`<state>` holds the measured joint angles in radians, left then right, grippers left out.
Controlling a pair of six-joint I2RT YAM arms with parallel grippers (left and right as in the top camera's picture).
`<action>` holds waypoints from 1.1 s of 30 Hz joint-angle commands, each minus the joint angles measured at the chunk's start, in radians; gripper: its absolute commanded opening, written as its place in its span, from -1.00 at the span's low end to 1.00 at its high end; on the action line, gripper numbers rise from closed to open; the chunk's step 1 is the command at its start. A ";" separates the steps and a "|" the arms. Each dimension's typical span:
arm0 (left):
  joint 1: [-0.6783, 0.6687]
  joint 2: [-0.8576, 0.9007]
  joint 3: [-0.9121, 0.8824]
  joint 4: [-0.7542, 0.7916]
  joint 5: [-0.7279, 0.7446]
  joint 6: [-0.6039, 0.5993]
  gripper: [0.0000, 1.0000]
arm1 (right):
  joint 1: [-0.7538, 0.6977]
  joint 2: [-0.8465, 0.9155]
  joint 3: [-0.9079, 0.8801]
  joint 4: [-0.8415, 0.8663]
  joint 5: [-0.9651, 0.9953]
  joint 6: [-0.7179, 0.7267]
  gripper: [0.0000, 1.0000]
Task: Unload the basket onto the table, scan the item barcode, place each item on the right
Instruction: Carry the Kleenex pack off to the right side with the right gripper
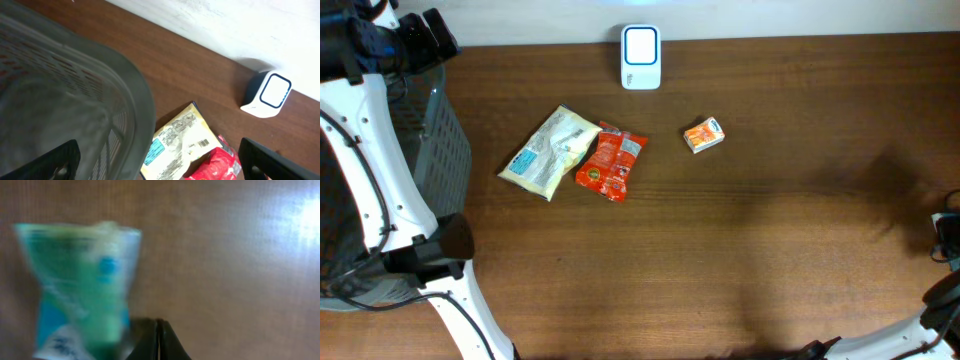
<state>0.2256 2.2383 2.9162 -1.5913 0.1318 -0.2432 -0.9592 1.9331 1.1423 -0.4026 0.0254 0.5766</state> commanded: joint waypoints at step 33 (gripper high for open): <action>0.005 -0.004 0.006 0.000 0.010 0.012 0.98 | 0.105 0.184 0.574 -0.194 -0.074 -0.363 -0.78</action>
<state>0.2260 2.2383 2.9162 -1.5921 0.1314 -0.2428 -0.8894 2.1632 1.5475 -0.4969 -0.0093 0.2127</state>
